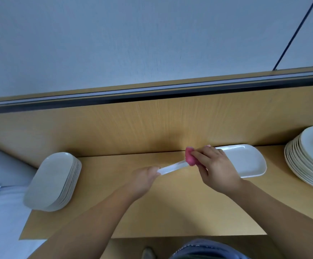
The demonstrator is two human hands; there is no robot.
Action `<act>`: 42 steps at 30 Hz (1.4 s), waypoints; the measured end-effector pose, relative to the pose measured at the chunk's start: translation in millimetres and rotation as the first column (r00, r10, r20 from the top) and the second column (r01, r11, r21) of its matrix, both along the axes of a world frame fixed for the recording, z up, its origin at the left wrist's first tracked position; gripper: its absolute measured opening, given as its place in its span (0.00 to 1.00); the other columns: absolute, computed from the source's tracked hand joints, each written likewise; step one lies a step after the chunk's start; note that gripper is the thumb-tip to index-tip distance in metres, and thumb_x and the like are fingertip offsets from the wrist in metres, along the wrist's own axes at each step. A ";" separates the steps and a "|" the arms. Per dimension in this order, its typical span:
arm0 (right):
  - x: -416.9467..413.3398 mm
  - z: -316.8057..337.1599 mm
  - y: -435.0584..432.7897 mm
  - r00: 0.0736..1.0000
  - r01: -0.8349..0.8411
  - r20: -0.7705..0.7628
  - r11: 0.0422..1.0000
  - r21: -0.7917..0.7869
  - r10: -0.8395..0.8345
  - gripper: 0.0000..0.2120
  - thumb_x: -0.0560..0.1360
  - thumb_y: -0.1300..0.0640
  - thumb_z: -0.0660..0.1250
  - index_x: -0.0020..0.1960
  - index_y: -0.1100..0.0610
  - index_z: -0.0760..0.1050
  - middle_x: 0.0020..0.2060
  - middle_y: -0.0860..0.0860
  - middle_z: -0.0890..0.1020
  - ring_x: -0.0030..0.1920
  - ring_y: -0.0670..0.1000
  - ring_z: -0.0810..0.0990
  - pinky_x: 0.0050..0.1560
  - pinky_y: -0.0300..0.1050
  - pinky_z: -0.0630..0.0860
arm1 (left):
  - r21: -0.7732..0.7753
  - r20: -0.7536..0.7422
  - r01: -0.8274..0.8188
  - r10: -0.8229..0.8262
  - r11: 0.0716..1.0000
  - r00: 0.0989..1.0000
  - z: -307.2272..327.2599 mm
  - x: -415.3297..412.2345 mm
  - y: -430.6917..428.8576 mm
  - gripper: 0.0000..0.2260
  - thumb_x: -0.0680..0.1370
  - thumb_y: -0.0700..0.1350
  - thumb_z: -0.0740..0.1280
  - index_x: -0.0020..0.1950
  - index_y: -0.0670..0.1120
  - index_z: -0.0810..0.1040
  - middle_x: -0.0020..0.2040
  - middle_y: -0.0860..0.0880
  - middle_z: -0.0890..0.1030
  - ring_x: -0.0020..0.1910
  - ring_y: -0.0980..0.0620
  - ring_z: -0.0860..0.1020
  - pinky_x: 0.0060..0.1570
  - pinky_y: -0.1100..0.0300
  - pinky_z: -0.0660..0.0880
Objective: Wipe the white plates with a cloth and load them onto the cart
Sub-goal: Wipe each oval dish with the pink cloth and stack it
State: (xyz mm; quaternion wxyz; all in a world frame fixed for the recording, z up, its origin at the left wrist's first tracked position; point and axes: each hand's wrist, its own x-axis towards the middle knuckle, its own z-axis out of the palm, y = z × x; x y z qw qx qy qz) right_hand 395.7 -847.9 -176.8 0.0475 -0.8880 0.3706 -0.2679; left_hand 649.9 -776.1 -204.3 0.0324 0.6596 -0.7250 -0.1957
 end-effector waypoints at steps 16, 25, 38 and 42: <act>-3.0 1.1 -7.1 0.981 -0.184 0.055 0.981 -0.063 0.187 0.16 0.73 0.62 0.64 0.61 0.56 0.78 0.51 0.50 0.80 0.49 0.54 0.77 0.45 0.49 0.69 | 0.035 -0.254 -0.312 0.310 0.949 0.916 33.6 -35.6 24.1 0.12 0.84 0.52 0.54 0.58 0.47 0.72 0.43 0.48 0.77 0.42 0.47 0.74 0.38 0.57 0.66; 33.4 -10.8 -1.4 0.992 -0.122 0.034 0.992 -0.042 0.123 0.16 0.70 0.64 0.67 0.57 0.56 0.79 0.51 0.48 0.80 0.47 0.54 0.77 0.43 0.48 0.71 | 0.134 -0.297 -0.405 0.427 0.904 0.854 31.0 1.0 6.0 0.10 0.82 0.51 0.58 0.56 0.47 0.73 0.40 0.50 0.77 0.39 0.51 0.74 0.35 0.58 0.66; 104.4 -44.0 -14.8 0.940 -0.134 -0.288 0.973 0.186 0.184 0.24 0.60 0.69 0.71 0.55 0.56 0.79 0.51 0.51 0.80 0.54 0.58 0.79 0.50 0.51 0.76 | 0.247 -0.193 -0.341 0.390 0.907 0.900 0.8 28.5 -23.8 0.10 0.77 0.45 0.67 0.56 0.46 0.72 0.48 0.47 0.79 0.45 0.48 0.77 0.40 0.57 0.71; 119.1 -53.5 -13.9 0.912 -0.149 -0.323 0.938 0.312 0.253 0.28 0.65 0.69 0.66 0.65 0.57 0.75 0.60 0.53 0.77 0.60 0.60 0.76 0.57 0.53 0.72 | 0.284 -0.221 -0.342 0.409 0.896 0.886 -6.3 32.9 -26.1 0.17 0.77 0.44 0.67 0.65 0.46 0.71 0.53 0.48 0.80 0.50 0.48 0.78 0.45 0.56 0.73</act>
